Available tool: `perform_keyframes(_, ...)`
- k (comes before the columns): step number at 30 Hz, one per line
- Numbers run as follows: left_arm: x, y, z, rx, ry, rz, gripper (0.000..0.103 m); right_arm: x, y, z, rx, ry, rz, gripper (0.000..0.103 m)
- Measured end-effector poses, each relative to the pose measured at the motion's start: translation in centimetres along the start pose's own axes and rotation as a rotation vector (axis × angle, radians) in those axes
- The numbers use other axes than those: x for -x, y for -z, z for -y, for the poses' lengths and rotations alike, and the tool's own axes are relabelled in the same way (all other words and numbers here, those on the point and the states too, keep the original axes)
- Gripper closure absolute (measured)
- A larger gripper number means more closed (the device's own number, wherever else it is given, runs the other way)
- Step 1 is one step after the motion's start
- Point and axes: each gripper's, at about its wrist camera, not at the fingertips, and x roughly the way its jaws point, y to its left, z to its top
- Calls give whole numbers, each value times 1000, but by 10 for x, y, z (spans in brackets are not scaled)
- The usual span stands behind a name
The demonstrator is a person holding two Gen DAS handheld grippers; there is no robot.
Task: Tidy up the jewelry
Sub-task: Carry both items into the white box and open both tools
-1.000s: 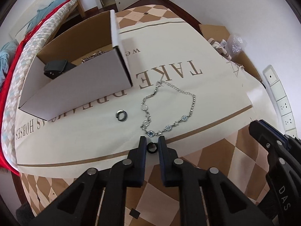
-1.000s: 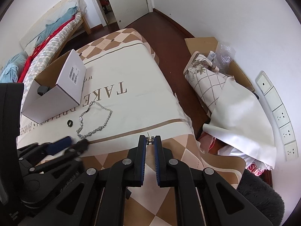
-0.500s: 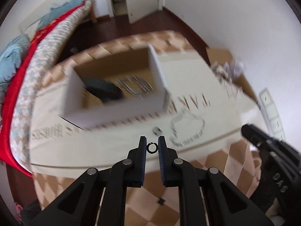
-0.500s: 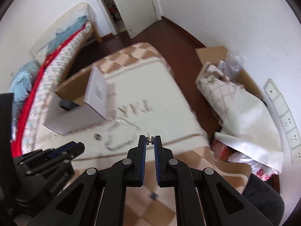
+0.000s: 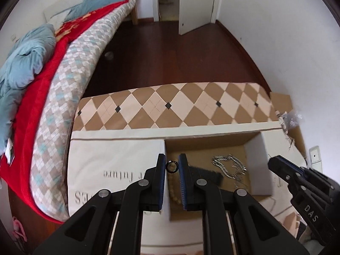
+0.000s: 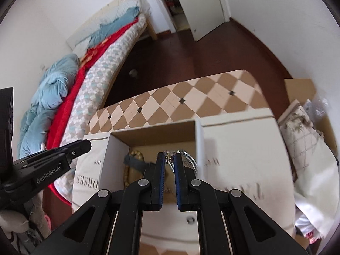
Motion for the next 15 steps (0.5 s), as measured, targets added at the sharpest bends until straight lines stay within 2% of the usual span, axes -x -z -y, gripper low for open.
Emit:
perform_keyframes(5,-28,-13,-2,-18,16,-46,92,-39,-23,-3,21,30,-70,94)
perform_keyframes(11,-39,-22,-4,14,47,-88,87,-46,-32,1,-3,37,-91,92)
perform_keyframes(13,-35,-24,-5,25,56,-74,81,-43,-33,4,-15,27,-85,87)
perform_keyframes(15,-30,-25,-7,36,50,-56,69,-38,-34,6,-25,25,-73,68)
